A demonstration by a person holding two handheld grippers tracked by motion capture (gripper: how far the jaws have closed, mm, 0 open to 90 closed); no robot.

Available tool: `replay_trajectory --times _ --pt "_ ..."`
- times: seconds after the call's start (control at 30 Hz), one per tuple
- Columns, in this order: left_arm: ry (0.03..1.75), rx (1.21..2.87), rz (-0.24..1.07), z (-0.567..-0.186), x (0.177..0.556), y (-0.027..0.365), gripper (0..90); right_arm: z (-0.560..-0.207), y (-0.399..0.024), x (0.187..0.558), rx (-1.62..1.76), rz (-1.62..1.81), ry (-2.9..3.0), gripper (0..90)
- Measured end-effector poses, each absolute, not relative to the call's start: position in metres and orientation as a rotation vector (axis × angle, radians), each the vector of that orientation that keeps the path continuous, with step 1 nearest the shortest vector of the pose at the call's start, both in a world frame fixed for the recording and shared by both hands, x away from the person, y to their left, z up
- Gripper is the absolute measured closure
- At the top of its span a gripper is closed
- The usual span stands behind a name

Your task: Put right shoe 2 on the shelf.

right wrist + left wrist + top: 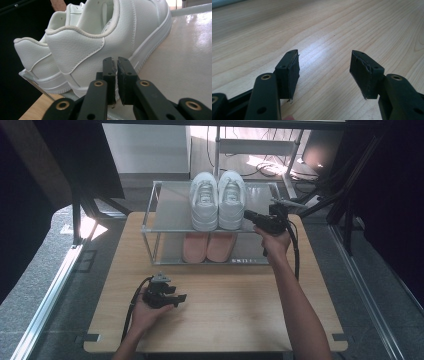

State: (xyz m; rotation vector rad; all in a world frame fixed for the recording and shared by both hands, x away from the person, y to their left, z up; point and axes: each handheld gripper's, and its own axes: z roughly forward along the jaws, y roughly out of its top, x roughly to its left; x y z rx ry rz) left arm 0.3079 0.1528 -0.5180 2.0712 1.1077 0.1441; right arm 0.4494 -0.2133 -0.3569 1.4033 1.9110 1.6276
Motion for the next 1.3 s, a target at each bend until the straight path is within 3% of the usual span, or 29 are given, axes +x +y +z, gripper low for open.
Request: replay_trajectory --times 0.17,0.37,0.8,1.3 --pt "1.11 2.066 0.146 -0.517 0.308 0.152 41.4 -0.357 -0.222 0.44 1.362 1.639 1.893 70.3" --pt "1.09 2.085 0.137 -0.518 0.309 0.147 41.4 -0.358 -0.239 0.419 1.293 1.639 1.9 61.4" --pt "1.082 2.079 0.137 -0.516 0.305 0.143 41.4 -0.377 -0.282 0.362 1.252 1.663 1.842 58.1" --pt "1.088 2.077 0.143 -0.516 0.305 0.145 41.3 -0.436 -0.32 0.32 1.299 1.655 1.828 56.1"
